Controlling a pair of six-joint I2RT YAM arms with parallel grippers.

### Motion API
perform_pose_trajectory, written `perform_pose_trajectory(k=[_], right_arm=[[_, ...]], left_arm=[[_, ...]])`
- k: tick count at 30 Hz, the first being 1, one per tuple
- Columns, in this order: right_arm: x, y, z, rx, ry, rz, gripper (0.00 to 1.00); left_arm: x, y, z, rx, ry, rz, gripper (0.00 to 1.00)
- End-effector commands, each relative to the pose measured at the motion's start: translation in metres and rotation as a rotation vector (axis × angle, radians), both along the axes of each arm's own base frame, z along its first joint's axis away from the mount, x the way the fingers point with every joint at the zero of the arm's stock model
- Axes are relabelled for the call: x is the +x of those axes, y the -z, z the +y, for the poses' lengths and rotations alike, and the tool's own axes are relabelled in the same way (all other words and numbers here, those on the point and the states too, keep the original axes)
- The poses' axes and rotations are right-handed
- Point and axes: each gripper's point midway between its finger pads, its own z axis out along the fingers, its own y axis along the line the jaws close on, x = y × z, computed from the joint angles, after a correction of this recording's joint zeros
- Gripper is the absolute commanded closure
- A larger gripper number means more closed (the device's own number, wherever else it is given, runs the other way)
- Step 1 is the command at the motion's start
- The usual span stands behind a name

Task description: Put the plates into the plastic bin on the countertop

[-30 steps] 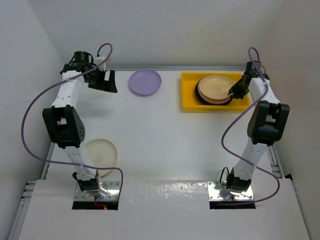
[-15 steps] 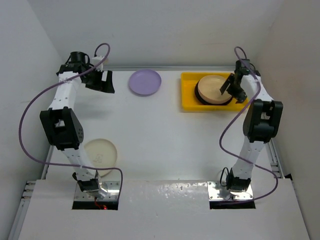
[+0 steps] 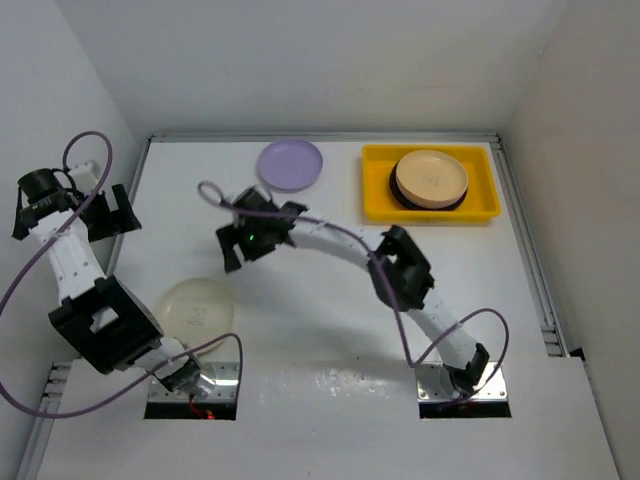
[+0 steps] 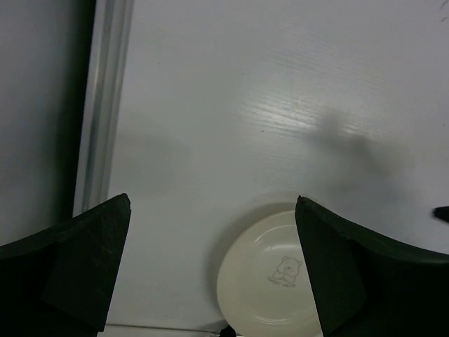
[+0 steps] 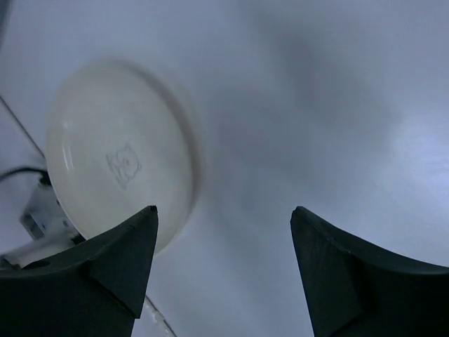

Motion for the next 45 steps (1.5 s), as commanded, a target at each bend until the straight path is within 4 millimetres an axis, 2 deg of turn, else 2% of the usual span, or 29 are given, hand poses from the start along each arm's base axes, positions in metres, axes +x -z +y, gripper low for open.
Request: perform_pose_trajectory(k=[1, 3, 4, 8, 9, 12, 13, 17, 19, 21, 22, 23, 24, 25, 26, 27, 28, 29, 31, 32, 33, 34, 36, 37, 38, 40, 41, 44, 45], right_arm=[[-0.072, 0.013, 0.044, 0.017, -0.208, 0.063, 0.26], [-0.085, 0.027, 0.058, 0.031, -0.224, 0.048, 0.28], [-0.095, 0.044, 0.058, -0.005, -0.221, 0.053, 0.34], [-0.103, 0.081, 0.050, -0.095, -0.168, 0.037, 0.52], [-0.110, 0.096, 0.046, -0.123, -0.170, 0.045, 0.65], [-0.108, 0.111, 0.033, -0.226, -0.123, -0.004, 0.91], [-0.107, 0.108, 0.030, -0.240, -0.111, -0.011, 1.00], [-0.057, 0.076, 0.003, -0.248, 0.106, -0.073, 1.00], [-0.033, 0.053, -0.006, -0.184, 0.172, -0.055, 1.00], [-0.001, 0.016, -0.025, -0.136, 0.253, -0.066, 1.00], [0.005, -0.006, -0.030, -0.104, 0.268, -0.085, 1.00], [0.026, -0.006, -0.054, -0.115, 0.312, -0.085, 1.00], [0.032, -0.045, -0.061, -0.046, 0.322, -0.123, 1.00], [0.034, -0.049, -0.071, -0.042, 0.334, -0.119, 1.00], [0.049, -0.055, -0.090, -0.036, 0.370, -0.121, 1.00], [0.058, -0.048, -0.117, -0.055, 0.406, -0.104, 1.00], [0.061, -0.086, -0.127, 0.019, 0.426, -0.141, 1.00], [0.075, -0.094, -0.148, 0.046, 0.476, -0.129, 1.00], [0.098, -0.117, -0.209, 0.068, 0.592, -0.139, 1.00], [0.099, -0.129, -0.227, 0.079, 0.631, -0.141, 1.00], [0.104, -0.127, -0.247, 0.070, 0.673, -0.137, 1.00], [0.122, -0.128, -0.307, 0.062, 0.814, -0.130, 1.00], [0.124, -0.121, -0.350, 0.034, 0.910, -0.121, 1.00], [0.134, -0.113, -0.412, 0.017, 1.052, -0.102, 1.00], [0.132, -0.101, -0.430, -0.013, 1.086, -0.067, 1.00], [0.135, -0.084, -0.498, -0.055, 1.241, -0.026, 1.00], [0.135, -0.073, -0.518, -0.062, 1.276, 0.010, 1.00], [0.144, -0.062, -0.545, -0.042, 1.314, 0.052, 1.00], [0.148, -0.047, -0.547, -0.050, 1.315, 0.088, 1.00]], left_arm=[[-0.018, -0.030, 0.005, 0.110, 0.015, -0.080, 0.00], [-0.023, -0.027, 0.003, 0.122, 0.027, -0.063, 0.00], [-0.027, -0.022, 0.004, 0.110, 0.019, -0.049, 0.00], [-0.019, -0.026, -0.005, 0.068, 0.059, -0.088, 0.00], [-0.016, -0.028, -0.005, 0.056, 0.059, -0.095, 0.00], [-0.012, -0.029, -0.007, 0.041, 0.073, -0.109, 0.00], [-0.012, -0.029, -0.007, 0.041, 0.073, -0.109, 0.00], [-0.014, -0.028, -0.002, 0.032, 0.067, -0.112, 0.00], [-0.013, -0.029, 0.001, 0.027, 0.063, -0.117, 0.00], [-0.013, -0.028, 0.001, 0.021, 0.063, -0.111, 0.00], [-0.013, -0.029, 0.001, 0.021, 0.063, -0.111, 0.00], [-0.010, -0.029, 0.002, 0.021, 0.075, -0.115, 0.00], [-0.009, -0.032, 0.003, 0.027, 0.075, -0.122, 0.00], [-0.008, -0.028, 0.004, 0.017, 0.075, -0.111, 0.00], [-0.005, -0.027, 0.005, 0.009, 0.080, -0.114, 0.00], [-0.003, -0.032, 0.005, 0.012, 0.085, -0.128, 0.00], [-0.002, -0.028, 0.006, 0.001, 0.085, -0.117, 0.00], [0.001, -0.029, 0.006, -0.009, 0.083, -0.124, 0.00], [0.004, -0.028, 0.009, -0.011, 0.083, -0.122, 0.00], [0.008, -0.028, 0.007, -0.022, 0.086, -0.119, 0.00], [0.011, -0.029, 0.006, -0.015, 0.095, -0.127, 0.00], [0.017, -0.027, 0.002, -0.019, 0.114, -0.123, 0.00], [0.024, -0.028, -0.002, -0.022, 0.126, -0.127, 0.00], [0.026, -0.023, -0.004, -0.032, 0.134, -0.117, 0.00], [0.033, -0.021, -0.008, -0.038, 0.155, -0.112, 0.00], [0.042, -0.022, -0.015, -0.045, 0.175, -0.114, 0.00], [0.048, -0.021, -0.020, -0.031, 0.193, -0.101, 0.00], [0.065, -0.018, -0.033, -0.022, 0.233, -0.083, 0.00], [0.069, -0.018, -0.036, -0.016, 0.243, -0.079, 0.00]])
